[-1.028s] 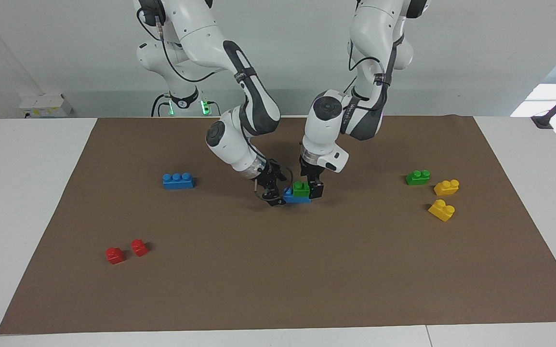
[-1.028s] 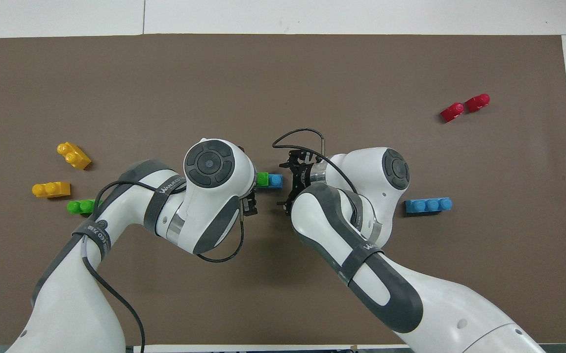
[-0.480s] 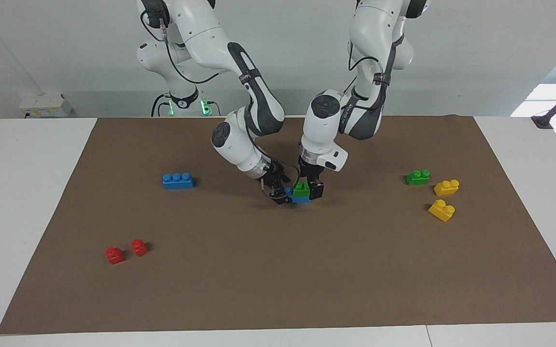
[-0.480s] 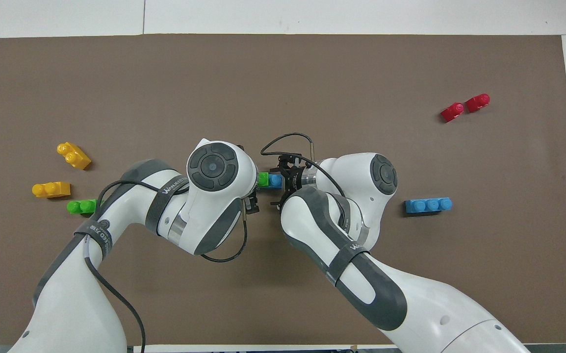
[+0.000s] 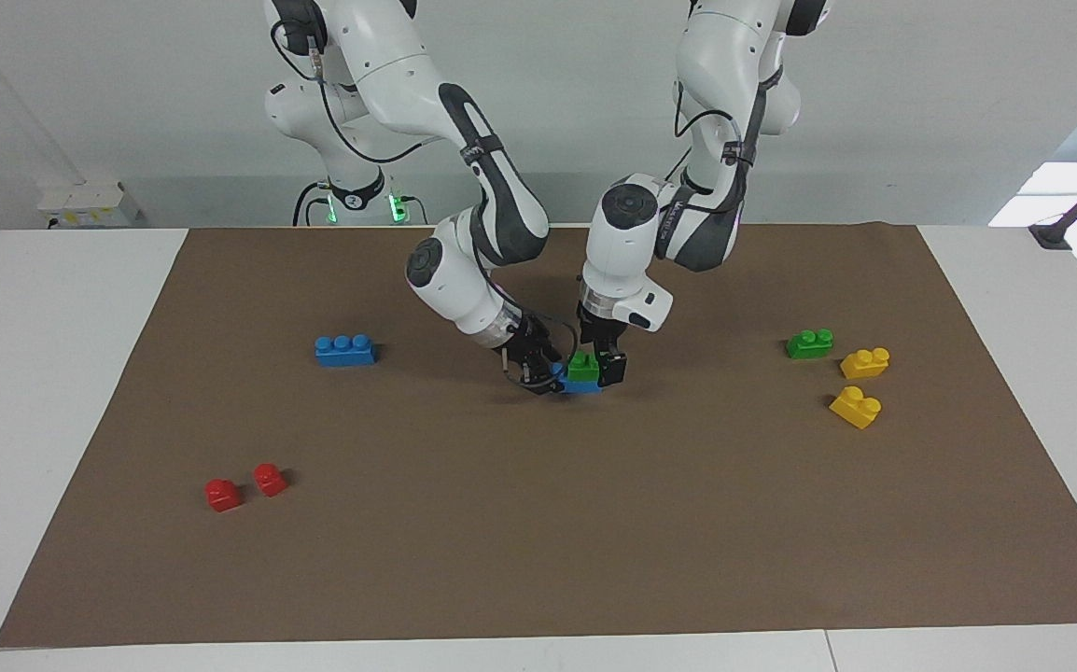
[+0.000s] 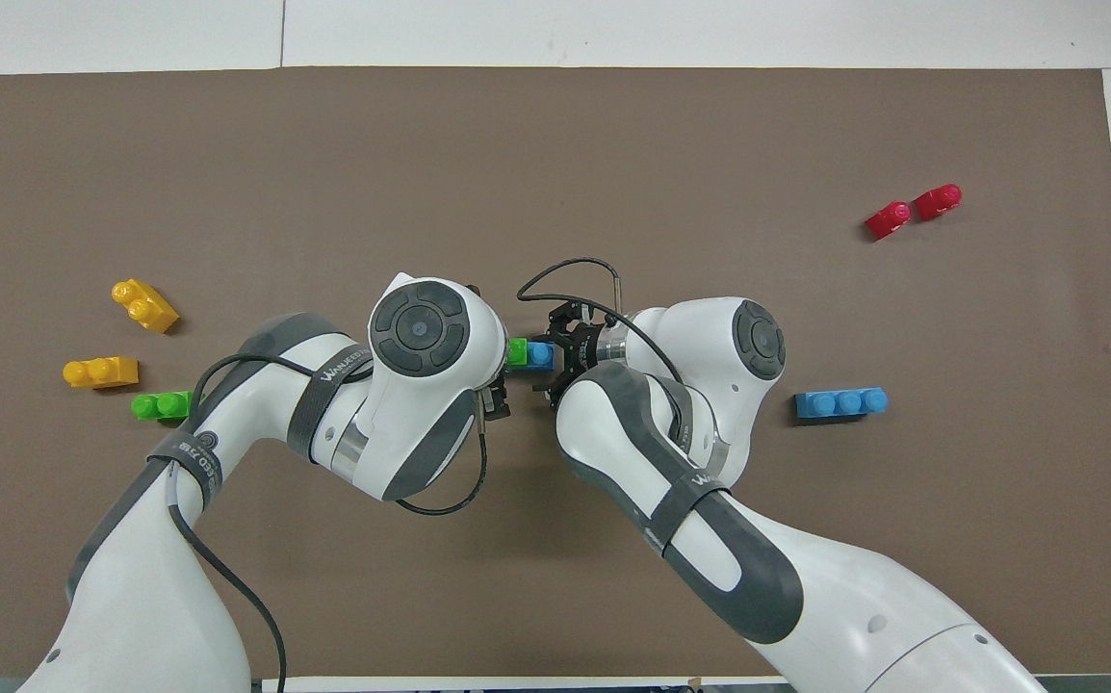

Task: Remove green block with left arm and hold with right
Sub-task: 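Pull the green brick away with the left gripper while the right gripper holds the blue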

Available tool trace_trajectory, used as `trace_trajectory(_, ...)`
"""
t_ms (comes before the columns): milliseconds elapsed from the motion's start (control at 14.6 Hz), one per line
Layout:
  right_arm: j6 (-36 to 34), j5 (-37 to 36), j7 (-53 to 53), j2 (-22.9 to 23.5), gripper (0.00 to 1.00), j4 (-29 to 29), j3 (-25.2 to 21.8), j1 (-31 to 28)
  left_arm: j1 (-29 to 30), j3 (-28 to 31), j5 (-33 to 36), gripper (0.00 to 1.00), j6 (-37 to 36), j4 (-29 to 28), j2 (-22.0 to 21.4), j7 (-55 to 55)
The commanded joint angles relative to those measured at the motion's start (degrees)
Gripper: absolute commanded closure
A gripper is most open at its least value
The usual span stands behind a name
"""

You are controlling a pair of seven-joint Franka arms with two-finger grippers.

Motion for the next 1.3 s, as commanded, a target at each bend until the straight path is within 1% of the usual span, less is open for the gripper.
trace_trajectory(0, 0.8, 2.4, -2.2, 0.8, 1.0, 0.8, 0.1, -0.2, -1.0, 0.7, 2.4, 0.01, 1.4, 0.3, 0.7, -3.0)
trace_trajectory(206, 0.8, 2.4, -3.4, 0.8, 1.0, 0.7, 0.1, 0.1, -1.0, 0.7, 2.9, 0.01, 1.6, 0.3, 1.0, -3.1)
trace_trajectory(274, 0.8, 2.4, -5.6, 0.7, 1.0, 0.5, 0.1, 0.1, -1.0, 0.7, 2.8, 0.05, 1.6, 0.3, 1.0, -3.1)
trace_trajectory(343, 0.8, 2.4, -7.1, 0.7, 1.0, 0.3, 0.1, 0.2, -0.9, 0.7, 2.9, 0.16, 1.6, 0.2, 1.0, -3.1)
trace_trajectory(411, 0.7, 2.5, -6.8, 0.7, 1.0, 0.3, 0.2, -0.1, -0.9, 0.7, 2.9, 0.34, 1.7, 0.2, 1.0, -3.2)
trace_trajectory(480, 0.7, 3.1, -6.7, 0.7, 1.0, 0.3, 0.2, -0.2, -0.9, 0.7, 2.9, 0.64, 1.7, 0.2, 1.0, -3.1)
trace_trajectory(548, 0.8, 3.7, -6.6, 0.7, 1.0, 0.3, 0.2, -0.2, -0.8, 0.7, 2.9, 1.0, 1.7, 0.2, 1.0, -2.9)
trace_trajectory(960, 0.8, 3.9, -6.2, 0.7, 1.0, 0.3, 0.1, -0.4, -0.1, 0.7, 2.9, 1.0, 1.6, 0.8, 0.1, -2.0)
trace_trajectory(1028, 0.8, 3.9, -6.2, 0.7, 1.0, 0.3, 0.1, -0.3, 0.0, 0.8, 2.9, 1.0, 1.1, 0.9, -0.5, -1.9)
trace_trajectory(1097, 0.9, 3.9, -6.2, 0.7, 1.0, 0.2, 0.1, -0.3, 0.1, 0.8, 2.9, 1.0, 0.3, 0.9, -2.0, -1.7)
trace_trajectory(1234, 1.6, 3.9, -6.2, 0.7, 1.0, 0.1, 0.1, -0.3, 1.0, 0.8, 2.9, 1.0, -3.5, 2.0, -4.1, -1.3)
